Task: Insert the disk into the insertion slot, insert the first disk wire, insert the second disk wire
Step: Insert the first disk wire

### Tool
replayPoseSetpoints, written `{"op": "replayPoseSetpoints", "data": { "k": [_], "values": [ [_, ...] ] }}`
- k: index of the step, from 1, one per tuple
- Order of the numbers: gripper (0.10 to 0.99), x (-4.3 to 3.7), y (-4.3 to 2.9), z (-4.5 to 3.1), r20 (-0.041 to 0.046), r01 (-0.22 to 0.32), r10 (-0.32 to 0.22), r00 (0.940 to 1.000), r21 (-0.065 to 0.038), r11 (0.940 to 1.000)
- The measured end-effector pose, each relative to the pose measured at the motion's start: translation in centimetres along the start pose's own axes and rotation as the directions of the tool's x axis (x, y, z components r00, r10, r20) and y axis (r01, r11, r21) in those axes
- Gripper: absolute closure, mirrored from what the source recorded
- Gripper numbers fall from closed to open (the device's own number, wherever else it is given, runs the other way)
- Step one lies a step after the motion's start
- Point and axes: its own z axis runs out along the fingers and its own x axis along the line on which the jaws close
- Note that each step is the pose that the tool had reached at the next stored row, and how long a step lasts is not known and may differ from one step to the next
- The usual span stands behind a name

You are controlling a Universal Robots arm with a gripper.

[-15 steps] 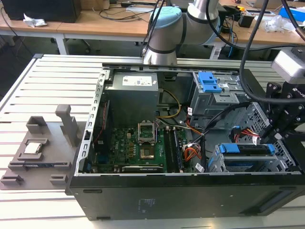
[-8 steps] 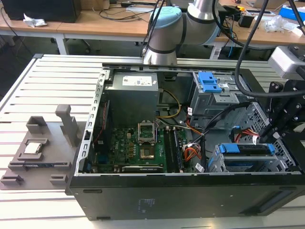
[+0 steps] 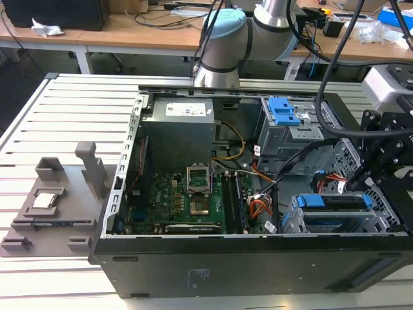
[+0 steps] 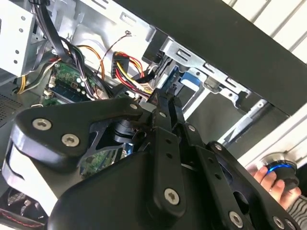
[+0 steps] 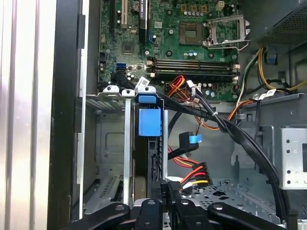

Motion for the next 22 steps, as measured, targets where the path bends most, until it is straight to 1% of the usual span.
{"op": "replayPoseSetpoints", "data": {
  "k": [3,12,15,22],
  "values": [
    [0.914,0.12,0.02,0.31,0.0005,0.000,0.000,1.0000,0.000,1.0000],
    [0.914,0.63,0.08,0.65,0.0006,0.000,0.000,1.0000,0.000,1.0000],
    [0.914,0.66,0.09,0.93,0.0006,0.000,0.000,1.0000,0.000,1.0000],
    [0.914,0.68,0.20,1.25,0.0004,0.000,0.000,1.0000,0.000,1.0000]
  ]
}}
